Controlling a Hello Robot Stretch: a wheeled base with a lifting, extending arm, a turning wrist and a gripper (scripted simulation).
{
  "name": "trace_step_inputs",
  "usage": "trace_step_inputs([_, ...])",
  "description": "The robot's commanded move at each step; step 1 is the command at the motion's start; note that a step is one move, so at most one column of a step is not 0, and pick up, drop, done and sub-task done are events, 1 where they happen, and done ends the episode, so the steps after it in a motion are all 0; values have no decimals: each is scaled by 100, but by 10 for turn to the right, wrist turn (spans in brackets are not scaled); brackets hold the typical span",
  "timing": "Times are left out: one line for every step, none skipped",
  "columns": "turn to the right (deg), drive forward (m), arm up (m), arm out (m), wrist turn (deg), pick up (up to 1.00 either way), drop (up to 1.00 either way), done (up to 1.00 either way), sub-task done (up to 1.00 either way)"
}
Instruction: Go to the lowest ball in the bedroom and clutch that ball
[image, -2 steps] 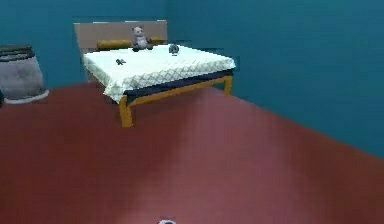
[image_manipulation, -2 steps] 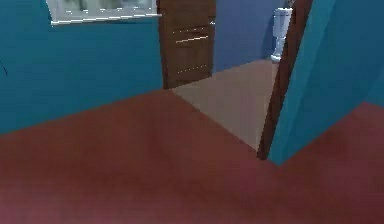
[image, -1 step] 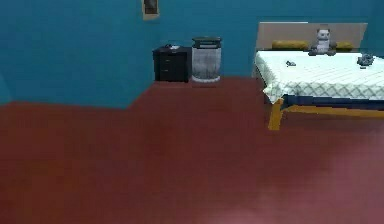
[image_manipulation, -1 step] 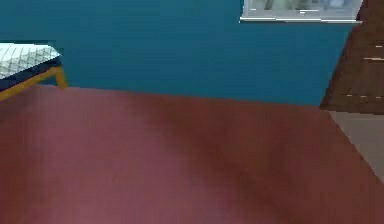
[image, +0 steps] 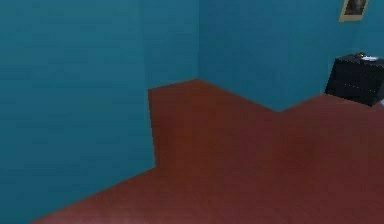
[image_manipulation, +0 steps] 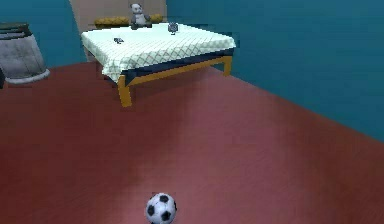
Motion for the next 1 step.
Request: trace_step_inputs([0, 0, 16, 0, 0, 0, 0, 0, 0])
